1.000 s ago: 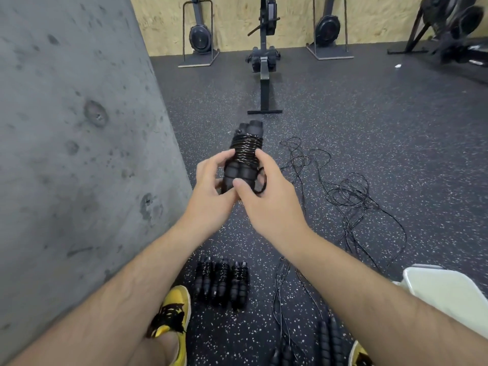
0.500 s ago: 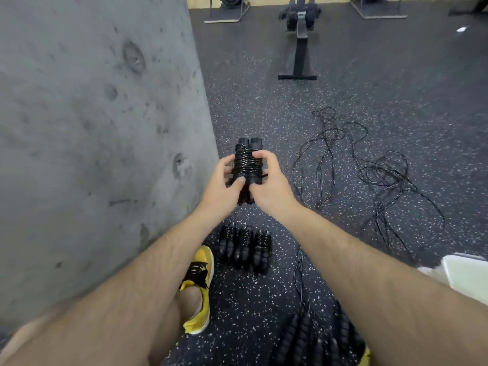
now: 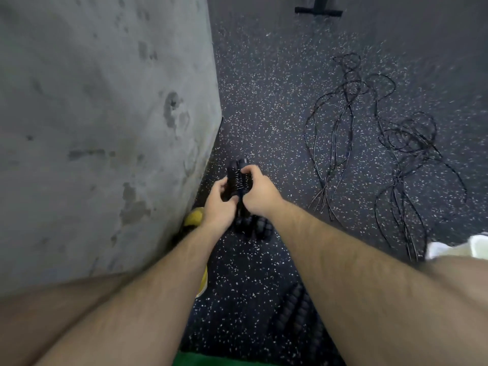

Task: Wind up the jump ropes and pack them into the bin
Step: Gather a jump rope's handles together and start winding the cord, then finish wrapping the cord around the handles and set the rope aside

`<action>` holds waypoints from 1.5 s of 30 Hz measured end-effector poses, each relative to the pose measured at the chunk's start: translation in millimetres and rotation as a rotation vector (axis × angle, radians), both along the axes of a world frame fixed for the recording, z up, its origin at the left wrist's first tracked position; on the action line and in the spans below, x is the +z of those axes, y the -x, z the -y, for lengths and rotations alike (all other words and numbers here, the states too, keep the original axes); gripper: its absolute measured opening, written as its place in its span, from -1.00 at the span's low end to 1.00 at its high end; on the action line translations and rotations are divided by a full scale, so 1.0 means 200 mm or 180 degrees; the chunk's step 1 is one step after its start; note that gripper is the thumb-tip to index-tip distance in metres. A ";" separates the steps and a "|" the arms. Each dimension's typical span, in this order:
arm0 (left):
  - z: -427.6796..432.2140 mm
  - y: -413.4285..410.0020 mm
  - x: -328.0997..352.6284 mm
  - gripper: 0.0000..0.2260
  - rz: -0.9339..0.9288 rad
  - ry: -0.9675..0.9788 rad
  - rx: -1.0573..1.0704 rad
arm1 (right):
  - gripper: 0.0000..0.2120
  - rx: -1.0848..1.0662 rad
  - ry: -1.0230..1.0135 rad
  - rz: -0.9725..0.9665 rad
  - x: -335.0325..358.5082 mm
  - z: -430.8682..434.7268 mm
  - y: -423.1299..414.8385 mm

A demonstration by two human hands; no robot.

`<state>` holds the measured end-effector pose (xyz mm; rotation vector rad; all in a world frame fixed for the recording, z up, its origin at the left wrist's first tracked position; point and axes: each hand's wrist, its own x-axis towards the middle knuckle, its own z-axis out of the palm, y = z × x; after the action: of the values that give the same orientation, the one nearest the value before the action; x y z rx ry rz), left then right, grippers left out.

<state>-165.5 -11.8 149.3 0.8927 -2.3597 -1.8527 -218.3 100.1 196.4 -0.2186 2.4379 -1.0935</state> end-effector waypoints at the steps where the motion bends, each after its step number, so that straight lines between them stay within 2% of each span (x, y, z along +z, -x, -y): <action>1: 0.01 0.01 -0.05 -0.50 0.0122 0.0025 -0.0027 | -0.43 -0.0130 0.0088 0.0096 -0.07 0.01 -0.01; 4: 0.04 0.06 -0.26 -0.47 0.0343 0.0198 -0.0218 | -0.38 -0.0394 0.0185 0.0353 -0.32 0.03 -0.04; 9: 0.06 0.14 -0.54 -0.49 0.0495 0.0520 -0.0320 | -0.37 -0.0381 0.0161 0.0344 -0.64 0.09 0.01; 11: 0.07 0.16 -0.58 -0.48 0.0662 0.0542 -0.0591 | -0.33 -0.0234 -0.0096 0.0496 -0.74 0.10 0.04; 14: 0.12 0.18 -0.66 -0.45 0.1132 0.0571 -0.1204 | -0.27 0.0284 -0.0952 0.0718 -0.81 0.08 0.04; 15: 0.13 0.18 -0.67 -0.43 0.1214 0.0647 -0.1306 | -0.28 0.0394 -0.1046 0.0689 -0.82 0.07 0.03; 22: 0.04 0.17 -0.64 -0.49 0.1041 0.1714 -0.1306 | -0.45 0.0104 -0.0685 -0.0005 -0.76 -0.04 -0.10; 25: -0.10 0.15 -0.57 -0.56 0.0748 0.2160 -0.1307 | -0.49 -0.0115 -0.0609 -0.0148 -0.75 -0.12 -0.16; 29: -0.32 0.11 -0.57 -0.65 0.0306 0.2229 -0.1451 | -0.55 -0.0354 -0.0628 -0.0257 -0.77 -0.30 -0.22; 33: -0.58 0.07 -0.62 -0.73 0.0421 0.2007 -0.1892 | -0.67 -0.0483 -0.0835 -0.0373 -0.81 -0.56 -0.26; 37: -0.84 0.05 -0.71 -0.80 0.0999 0.1550 -0.2533 | -0.69 -0.0672 -0.0935 0.0126 -0.90 -0.85 -0.33; 40: -0.99 0.04 -0.74 -0.84 0.1563 0.1606 -0.2925 | -0.66 -0.0795 -0.0988 0.0776 -0.97 -1.07 -0.38; 45: -1.07 -0.01 -0.76 -0.80 0.2103 0.1432 -0.3023 | -0.78 -0.0690 -0.1010 0.1410 -1.03 -1.21 -0.45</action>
<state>-162.9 201.2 -3.0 0.3516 -3.8771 -1.0599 -128.2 341.4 -10.2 0.3597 2.2154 -0.7230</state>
